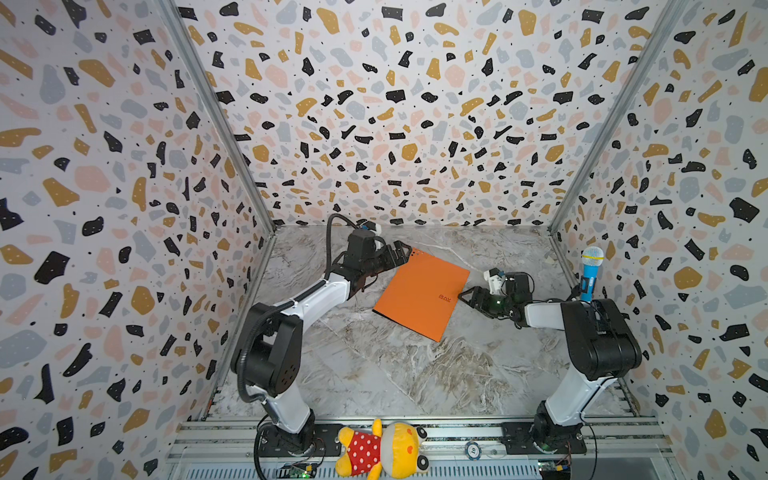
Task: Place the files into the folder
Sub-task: 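Lift and swing the folder cover over the sheets with the left gripper, then lower the cover flat and release it from the left gripper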
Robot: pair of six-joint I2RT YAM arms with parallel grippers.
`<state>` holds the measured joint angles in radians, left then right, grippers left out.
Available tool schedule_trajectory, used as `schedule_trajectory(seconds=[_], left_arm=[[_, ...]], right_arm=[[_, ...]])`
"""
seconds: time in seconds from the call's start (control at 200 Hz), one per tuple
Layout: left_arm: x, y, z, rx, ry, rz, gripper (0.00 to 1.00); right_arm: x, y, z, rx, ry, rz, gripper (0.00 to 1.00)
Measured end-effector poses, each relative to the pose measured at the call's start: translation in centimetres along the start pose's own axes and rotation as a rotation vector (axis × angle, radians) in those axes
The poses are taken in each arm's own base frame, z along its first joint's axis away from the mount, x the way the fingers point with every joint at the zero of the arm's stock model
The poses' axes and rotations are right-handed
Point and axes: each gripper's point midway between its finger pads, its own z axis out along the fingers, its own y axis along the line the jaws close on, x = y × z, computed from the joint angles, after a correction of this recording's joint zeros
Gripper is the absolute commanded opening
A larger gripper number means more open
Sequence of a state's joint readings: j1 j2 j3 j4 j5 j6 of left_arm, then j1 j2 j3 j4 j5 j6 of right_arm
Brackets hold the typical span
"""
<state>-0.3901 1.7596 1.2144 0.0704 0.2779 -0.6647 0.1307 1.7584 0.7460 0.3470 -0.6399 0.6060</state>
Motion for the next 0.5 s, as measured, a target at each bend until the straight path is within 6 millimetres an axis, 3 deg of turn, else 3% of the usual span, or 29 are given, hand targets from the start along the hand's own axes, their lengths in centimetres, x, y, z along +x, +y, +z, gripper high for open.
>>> schedule_trajectory(seconds=[0.12,0.255,0.3,0.501], left_arm=[[3.4,4.6,2.9,-0.113,0.116,0.023,1.0],[7.2,8.1,4.9,-0.182,0.228,0.027,0.95],[7.8,8.7,5.3,-0.189,0.243,0.031,0.94],[8.6,7.8,5.5,-0.15,0.248,0.051,0.91]], right_arm=[[0.0,0.0,0.0,-0.001,0.0,0.005,0.81],[0.1,0.2,0.0,-0.01,0.004,0.017,0.81],[0.1,0.3,0.0,-0.013,0.007,0.022,0.81],[-0.2,1.4,1.6,-0.045,0.035,0.024,0.81]])
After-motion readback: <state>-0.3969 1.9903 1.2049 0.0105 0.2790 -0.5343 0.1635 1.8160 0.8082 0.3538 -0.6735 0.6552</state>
